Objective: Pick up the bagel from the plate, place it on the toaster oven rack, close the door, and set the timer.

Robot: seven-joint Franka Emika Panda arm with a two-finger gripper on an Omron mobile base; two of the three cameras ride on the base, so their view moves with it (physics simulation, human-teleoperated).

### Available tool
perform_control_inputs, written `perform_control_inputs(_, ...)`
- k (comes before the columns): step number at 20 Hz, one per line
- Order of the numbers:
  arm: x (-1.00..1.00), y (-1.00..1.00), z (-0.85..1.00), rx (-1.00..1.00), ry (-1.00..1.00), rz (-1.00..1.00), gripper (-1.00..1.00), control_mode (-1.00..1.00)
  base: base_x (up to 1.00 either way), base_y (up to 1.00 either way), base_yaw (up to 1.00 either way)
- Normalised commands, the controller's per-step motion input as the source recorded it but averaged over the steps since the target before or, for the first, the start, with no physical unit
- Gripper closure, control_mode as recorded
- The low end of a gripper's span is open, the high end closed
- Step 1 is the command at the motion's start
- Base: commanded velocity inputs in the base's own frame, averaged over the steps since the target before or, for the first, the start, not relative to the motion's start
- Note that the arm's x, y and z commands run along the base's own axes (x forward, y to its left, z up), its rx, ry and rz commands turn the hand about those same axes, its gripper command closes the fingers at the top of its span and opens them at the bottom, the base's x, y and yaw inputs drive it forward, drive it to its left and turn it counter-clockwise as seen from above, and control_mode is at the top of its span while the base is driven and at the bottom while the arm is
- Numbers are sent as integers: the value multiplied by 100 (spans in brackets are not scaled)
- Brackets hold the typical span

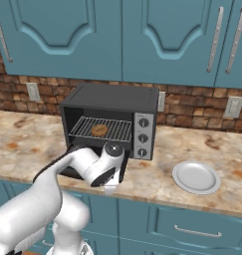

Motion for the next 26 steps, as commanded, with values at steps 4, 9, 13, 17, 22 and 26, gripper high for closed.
perform_control_inputs(4, 3, 10, 0, 3, -13, 0, -100, -100, 0, 0, 0)
perform_control_inputs(9, 7, 14, 12, 4, -17, 0, -100, -100, 0, 0, 0)
perform_control_inputs(13, 18, 13, 34, 4, -17, 0, -100, -100, 0, 0, 0)
perform_control_inputs(17, 26, 9, 37, 2, -14, 0, -100, -100, 0, 0, 0)
perform_control_inputs(22, -9, 3, 6, 0, -3, -2, -100, -100, 0, 0, 0)
perform_control_inputs(26, -80, -20, -10, 0, 12, -4, -100, -100, 0, 0, 0)
